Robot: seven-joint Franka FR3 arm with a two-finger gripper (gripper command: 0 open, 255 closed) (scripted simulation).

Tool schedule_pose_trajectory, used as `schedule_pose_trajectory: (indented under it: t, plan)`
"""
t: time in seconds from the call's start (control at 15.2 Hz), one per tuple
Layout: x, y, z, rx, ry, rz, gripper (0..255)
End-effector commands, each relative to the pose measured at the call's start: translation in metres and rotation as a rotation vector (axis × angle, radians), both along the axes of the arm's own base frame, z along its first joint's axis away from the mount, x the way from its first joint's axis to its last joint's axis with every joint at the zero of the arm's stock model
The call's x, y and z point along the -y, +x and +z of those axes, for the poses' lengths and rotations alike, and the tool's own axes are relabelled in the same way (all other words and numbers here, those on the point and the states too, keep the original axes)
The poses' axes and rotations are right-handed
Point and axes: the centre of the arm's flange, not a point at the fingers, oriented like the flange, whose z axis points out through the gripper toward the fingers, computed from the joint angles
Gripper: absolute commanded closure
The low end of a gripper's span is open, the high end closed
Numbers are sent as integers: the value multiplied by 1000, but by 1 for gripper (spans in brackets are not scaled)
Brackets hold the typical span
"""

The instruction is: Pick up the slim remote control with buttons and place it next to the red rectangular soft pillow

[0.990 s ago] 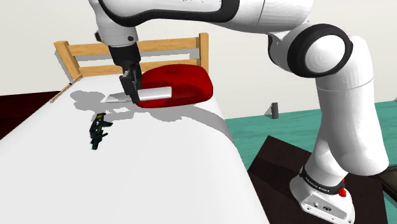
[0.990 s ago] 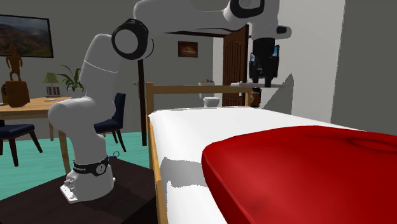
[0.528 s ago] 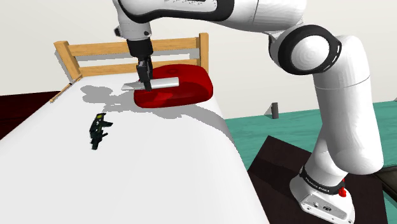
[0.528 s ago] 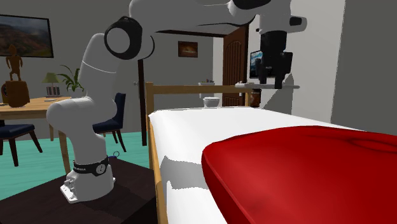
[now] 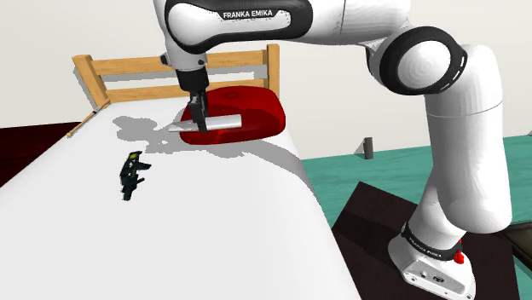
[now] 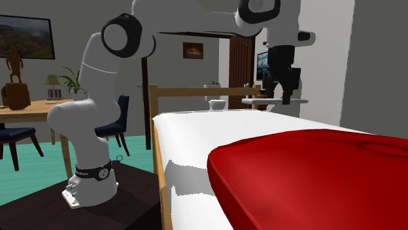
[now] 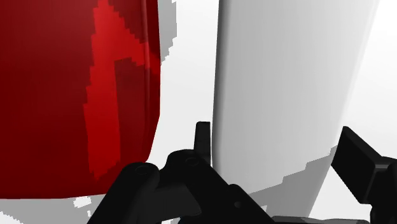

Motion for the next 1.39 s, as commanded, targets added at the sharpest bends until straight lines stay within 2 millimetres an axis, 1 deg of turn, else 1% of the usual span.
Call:
schedule_pose_trajectory:
  t: [0.0, 1.32]
  plan:
    - [-1, 0, -11, 1, 0, 0, 255]
    - [-1, 0, -116, 1, 0, 0, 255]
